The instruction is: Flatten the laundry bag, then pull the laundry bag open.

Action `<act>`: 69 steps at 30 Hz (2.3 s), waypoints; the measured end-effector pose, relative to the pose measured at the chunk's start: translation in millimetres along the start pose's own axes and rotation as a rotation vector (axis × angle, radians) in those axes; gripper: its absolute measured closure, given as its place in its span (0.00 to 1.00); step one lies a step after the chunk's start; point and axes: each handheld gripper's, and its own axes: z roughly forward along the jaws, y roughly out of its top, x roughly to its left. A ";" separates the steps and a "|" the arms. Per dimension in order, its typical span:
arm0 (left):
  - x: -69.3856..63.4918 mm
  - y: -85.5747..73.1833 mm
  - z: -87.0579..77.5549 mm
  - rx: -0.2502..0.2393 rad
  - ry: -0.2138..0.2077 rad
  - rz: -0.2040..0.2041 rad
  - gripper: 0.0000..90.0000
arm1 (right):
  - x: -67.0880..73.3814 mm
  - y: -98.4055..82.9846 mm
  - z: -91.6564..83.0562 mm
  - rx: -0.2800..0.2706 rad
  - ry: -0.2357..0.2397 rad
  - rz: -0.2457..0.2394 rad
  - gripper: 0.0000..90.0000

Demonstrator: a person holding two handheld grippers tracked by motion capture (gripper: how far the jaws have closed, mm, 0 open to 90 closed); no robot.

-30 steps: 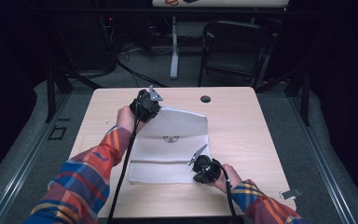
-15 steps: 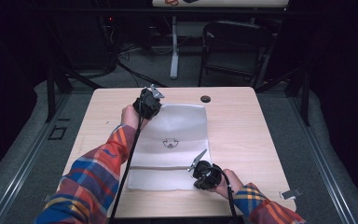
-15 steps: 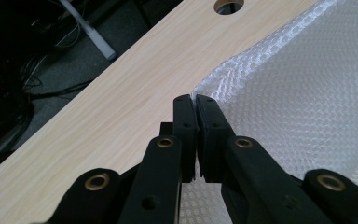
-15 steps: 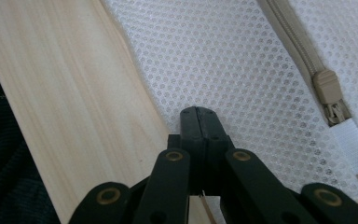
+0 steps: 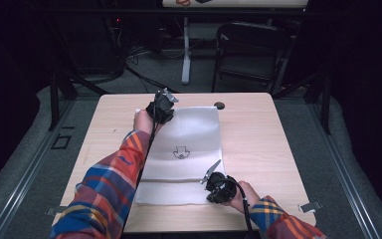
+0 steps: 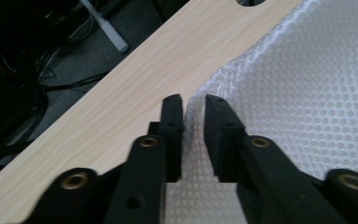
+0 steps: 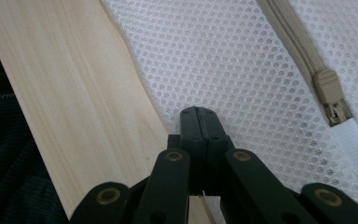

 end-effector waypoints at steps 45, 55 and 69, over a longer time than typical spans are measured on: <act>-66.7 -62.4 -23.3 0.012 -0.360 0.017 0.11 | -45.0 -23.1 -41.7 -0.144 -0.087 0.246 0.11; -88.8 -62.8 -30.9 0.011 -0.397 0.082 0.10 | -51.2 -29.5 -48.6 -0.189 -0.164 0.251 0.22; -131.0 -58.0 -25.5 -0.015 -0.553 0.151 0.31 | -54.5 -29.5 -45.8 -0.205 -0.146 0.231 0.76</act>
